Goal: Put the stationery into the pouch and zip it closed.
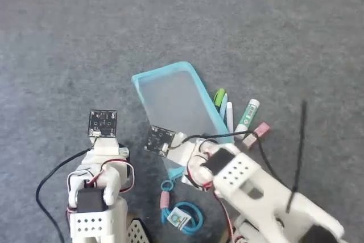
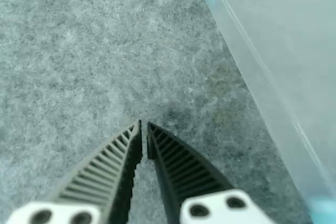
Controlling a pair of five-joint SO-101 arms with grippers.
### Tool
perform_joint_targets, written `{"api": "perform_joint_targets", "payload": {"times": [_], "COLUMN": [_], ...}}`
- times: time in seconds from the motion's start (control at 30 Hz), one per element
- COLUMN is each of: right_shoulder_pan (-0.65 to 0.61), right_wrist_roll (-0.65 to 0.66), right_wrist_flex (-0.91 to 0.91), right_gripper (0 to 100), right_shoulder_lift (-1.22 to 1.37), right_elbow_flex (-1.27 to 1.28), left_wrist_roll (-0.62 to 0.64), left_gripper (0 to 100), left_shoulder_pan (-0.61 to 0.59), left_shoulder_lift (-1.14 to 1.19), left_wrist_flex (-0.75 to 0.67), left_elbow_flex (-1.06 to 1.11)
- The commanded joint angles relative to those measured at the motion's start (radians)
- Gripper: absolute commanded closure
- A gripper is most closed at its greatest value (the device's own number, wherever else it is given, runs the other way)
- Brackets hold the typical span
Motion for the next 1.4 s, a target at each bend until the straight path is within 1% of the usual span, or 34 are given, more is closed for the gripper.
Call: {"api": "perform_joint_targets", "payload": {"times": [0.0,0.17,0.27,0.53,0.63,0.77,0.87,0.97,1.07,1.17,1.37], "right_shoulder_pan": [0.044,0.137,0.173,0.194,0.24,0.335,0.366,0.36,0.312,0.237,0.065], "right_wrist_roll": [-0.061,-0.089,-0.124,-0.187,-0.199,-0.298,-0.365,-0.417,-0.471,-0.514,-0.598], "right_wrist_flex": [-0.074,-0.101,-0.096,-0.091,-0.059,0.024,0.082,0.143,0.168,0.131,0.025], "right_gripper": [65.6,65.6,65.6,65.6,65.6,65.6,65.6,65.6,65.6,65.6,65.6], "right_shoulder_lift": [0.122,0.266,0.343,0.598,0.67,0.662,0.584,0.466,0.363,0.323,0.389], "right_elbow_flex": [-0.103,-0.253,-0.359,-0.638,-0.729,-0.812,-0.807,-0.775,-0.727,-0.667,-0.594], "left_wrist_roll": [0.017,0.017,0.017,0.017,0.017,0.017,0.017,0.017,0.017,0.017,0.017], "left_gripper": [99,99,99,99,99,99,99,99,99,99,99], "left_shoulder_pan": [-0.006,-0.006,-0.006,-0.006,-0.006,-0.006,-0.006,-0.006,-0.006,-0.006,-0.006], "left_shoulder_lift": [-0.017,-0.017,-0.017,-0.017,-0.017,-0.017,-0.017,-0.017,-0.017,-0.017,-0.017], "left_wrist_flex": [0.005,0.005,0.005,0.005,0.005,0.005,0.005,0.005,0.005,0.005,0.005], "left_elbow_flex": [-0.01,-0.01,-0.01,-0.01,-0.01,-0.01,-0.01,-0.01,-0.01,-0.01,-0.01]}}
